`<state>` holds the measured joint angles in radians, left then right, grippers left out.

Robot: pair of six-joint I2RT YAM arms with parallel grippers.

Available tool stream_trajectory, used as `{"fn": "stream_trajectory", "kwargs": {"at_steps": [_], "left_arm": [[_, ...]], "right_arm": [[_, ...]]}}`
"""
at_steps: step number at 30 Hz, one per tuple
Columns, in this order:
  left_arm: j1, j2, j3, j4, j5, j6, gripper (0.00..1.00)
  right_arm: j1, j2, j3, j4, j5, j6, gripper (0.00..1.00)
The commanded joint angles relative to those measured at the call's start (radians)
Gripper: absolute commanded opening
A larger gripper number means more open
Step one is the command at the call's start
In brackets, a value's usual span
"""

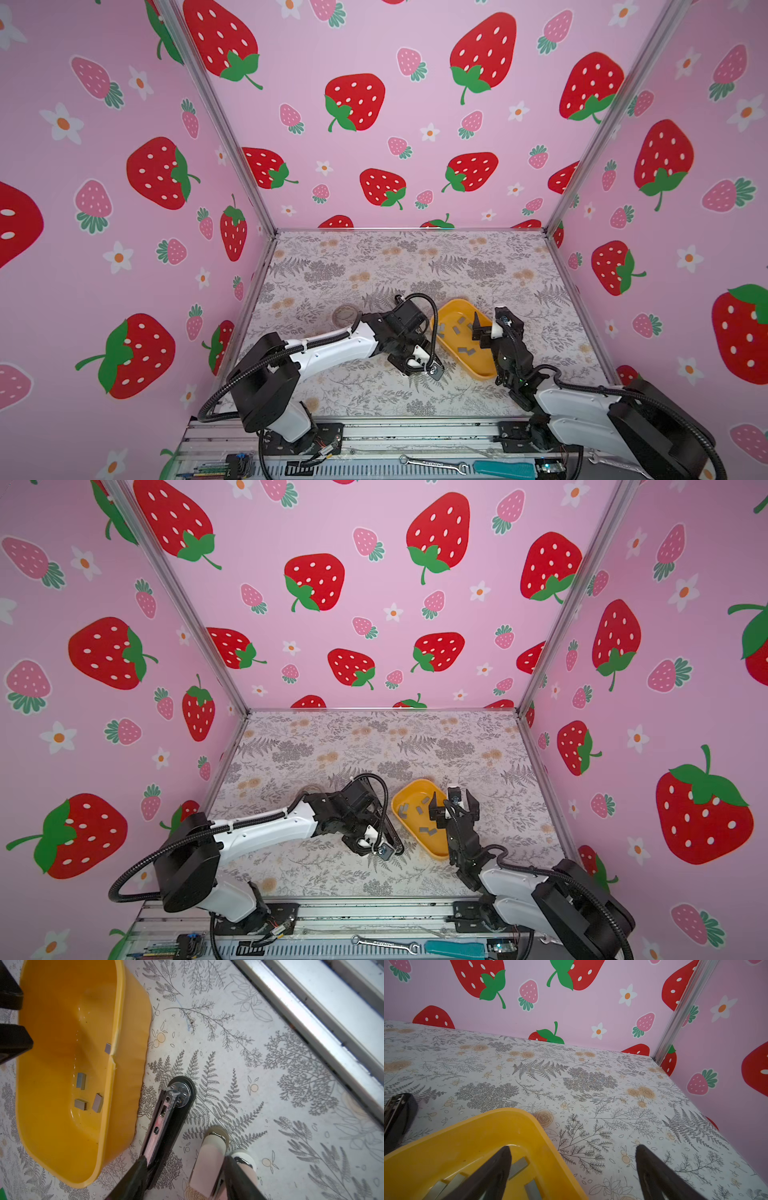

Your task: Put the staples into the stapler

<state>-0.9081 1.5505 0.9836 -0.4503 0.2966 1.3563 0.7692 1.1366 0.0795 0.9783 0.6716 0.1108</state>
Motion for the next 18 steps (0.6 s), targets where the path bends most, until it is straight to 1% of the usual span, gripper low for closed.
{"fn": "stream_trajectory", "kwargs": {"at_steps": [1,5,12,18], "left_arm": [[-0.003,0.007,-0.014,-0.055,0.027,0.023,0.61],[-0.004,0.032,0.004,-0.068,0.032,0.023,0.60],[-0.009,0.091,0.037,-0.078,0.003,0.022,0.56],[-0.009,0.116,0.053,-0.077,-0.014,0.023,0.49]], "right_arm": [[-0.007,0.006,0.025,0.007,0.008,0.012,0.95],[-0.007,0.001,0.020,0.009,0.009,0.013,0.95],[-0.007,0.015,0.028,0.007,0.008,0.013,0.95],[-0.007,0.015,0.026,0.006,0.005,0.013,0.95]]}}
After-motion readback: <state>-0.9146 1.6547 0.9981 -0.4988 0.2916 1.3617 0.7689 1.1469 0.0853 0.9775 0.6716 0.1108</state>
